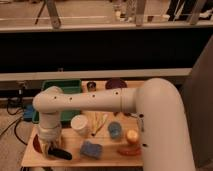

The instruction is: Wipe red bowl with brush

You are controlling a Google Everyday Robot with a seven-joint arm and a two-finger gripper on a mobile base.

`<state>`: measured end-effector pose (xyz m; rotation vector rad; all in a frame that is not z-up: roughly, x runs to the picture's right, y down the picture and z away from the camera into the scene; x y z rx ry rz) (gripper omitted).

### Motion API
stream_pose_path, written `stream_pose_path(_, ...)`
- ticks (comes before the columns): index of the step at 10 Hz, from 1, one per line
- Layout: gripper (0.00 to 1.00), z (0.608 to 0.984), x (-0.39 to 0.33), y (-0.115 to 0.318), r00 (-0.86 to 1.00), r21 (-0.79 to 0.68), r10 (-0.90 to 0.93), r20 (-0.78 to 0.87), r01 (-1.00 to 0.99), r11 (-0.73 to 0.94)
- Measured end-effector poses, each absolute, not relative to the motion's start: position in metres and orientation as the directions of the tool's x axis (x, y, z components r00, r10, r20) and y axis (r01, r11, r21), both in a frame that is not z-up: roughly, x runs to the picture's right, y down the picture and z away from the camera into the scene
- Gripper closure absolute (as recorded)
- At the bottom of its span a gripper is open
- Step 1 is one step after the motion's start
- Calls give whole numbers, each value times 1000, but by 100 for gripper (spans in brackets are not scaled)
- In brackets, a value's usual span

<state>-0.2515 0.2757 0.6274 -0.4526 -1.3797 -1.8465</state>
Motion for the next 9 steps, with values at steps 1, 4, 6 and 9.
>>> stream_pose_path(1, 100, 626, -249, 273, -630, 638, -372, 682, 761, -120)
stream_pose_path(4, 100, 635, -242, 263, -603, 596, -374, 705, 789, -149)
stream_pose_path(6, 100, 649, -246, 257, -599, 581, -379, 706, 795, -175)
stream_pose_path(9, 100, 661, -274, 249, -637, 610, -381, 671, 765, -205)
